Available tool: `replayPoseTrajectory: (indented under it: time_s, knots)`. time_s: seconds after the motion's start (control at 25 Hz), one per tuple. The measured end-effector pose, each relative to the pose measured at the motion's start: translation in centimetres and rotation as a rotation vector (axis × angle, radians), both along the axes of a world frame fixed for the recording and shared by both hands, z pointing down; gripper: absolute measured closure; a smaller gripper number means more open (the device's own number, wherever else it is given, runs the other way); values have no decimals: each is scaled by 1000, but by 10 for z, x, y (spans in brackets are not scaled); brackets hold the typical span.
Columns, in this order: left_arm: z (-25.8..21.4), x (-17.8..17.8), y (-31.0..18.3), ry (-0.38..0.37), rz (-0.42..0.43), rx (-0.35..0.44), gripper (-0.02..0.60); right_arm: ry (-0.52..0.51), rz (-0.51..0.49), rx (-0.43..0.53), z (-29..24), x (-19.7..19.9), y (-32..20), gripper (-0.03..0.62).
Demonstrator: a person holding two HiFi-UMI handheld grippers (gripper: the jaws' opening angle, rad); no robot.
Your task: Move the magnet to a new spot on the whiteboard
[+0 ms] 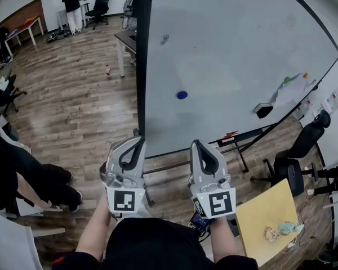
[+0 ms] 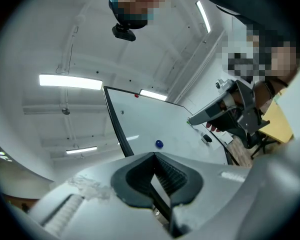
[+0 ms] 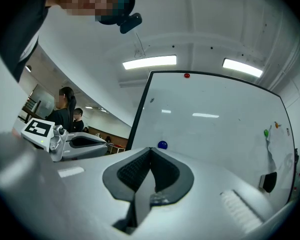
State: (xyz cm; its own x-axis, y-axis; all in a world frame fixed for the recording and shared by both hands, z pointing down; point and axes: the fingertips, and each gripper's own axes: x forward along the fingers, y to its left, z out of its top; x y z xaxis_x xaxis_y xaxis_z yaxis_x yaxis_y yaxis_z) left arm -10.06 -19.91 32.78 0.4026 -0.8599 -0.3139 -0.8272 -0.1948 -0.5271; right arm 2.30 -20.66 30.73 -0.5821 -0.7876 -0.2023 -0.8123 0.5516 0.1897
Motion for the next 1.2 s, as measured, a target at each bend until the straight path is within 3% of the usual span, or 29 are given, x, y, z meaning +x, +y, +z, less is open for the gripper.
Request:
replayPoseTrajectory:
  time_s: [0.32, 1.08, 1.2]
  knots:
    - [-2, 0, -15, -7, 71, -1, 581, 26, 43, 58, -24, -21, -24, 592]
    - [-5, 6, -32, -10, 155, 4, 581, 137, 67, 19, -43, -41, -90, 591]
    - [-4, 5, -35, -20, 159, 0, 581, 125, 78, 4, -41, -42, -97, 563]
